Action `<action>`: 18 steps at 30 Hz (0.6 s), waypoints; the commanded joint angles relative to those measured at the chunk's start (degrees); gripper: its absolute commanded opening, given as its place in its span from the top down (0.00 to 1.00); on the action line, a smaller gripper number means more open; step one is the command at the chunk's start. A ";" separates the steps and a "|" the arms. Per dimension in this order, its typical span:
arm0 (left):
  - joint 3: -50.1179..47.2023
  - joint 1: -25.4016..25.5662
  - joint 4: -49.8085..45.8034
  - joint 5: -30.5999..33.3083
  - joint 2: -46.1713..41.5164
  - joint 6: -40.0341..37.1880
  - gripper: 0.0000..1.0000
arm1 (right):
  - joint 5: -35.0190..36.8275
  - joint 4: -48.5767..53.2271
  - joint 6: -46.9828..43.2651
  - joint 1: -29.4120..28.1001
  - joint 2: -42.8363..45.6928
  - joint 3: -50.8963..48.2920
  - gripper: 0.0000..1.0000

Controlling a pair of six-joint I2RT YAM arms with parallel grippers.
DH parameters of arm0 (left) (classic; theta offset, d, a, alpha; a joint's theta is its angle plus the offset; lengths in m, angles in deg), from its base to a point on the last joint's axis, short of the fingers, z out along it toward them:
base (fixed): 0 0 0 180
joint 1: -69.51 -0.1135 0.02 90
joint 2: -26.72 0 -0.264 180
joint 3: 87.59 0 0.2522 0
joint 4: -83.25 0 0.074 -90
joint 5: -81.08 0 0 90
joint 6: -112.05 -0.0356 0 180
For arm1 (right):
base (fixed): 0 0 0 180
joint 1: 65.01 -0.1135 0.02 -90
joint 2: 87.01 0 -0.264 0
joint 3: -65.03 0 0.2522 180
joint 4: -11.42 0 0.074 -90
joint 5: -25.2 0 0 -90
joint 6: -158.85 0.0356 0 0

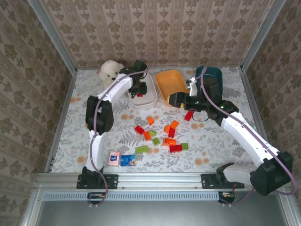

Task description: Sort the legos into containers by color

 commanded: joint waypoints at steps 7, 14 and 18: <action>17.10 -0.90 -7.37 -2.01 12.82 0.62 0.63 | 4.52 5.84 1.01 -0.12 4.74 -1.34 0.24; 17.11 -0.90 -7.34 -3.48 14.32 2.03 0.46 | 8.49 12.46 -0.22 -0.13 4.98 -1.05 0.25; 17.12 -0.90 -6.63 -3.92 11.82 2.51 0.35 | 11.84 19.46 -2.27 -0.17 2.92 0.29 0.25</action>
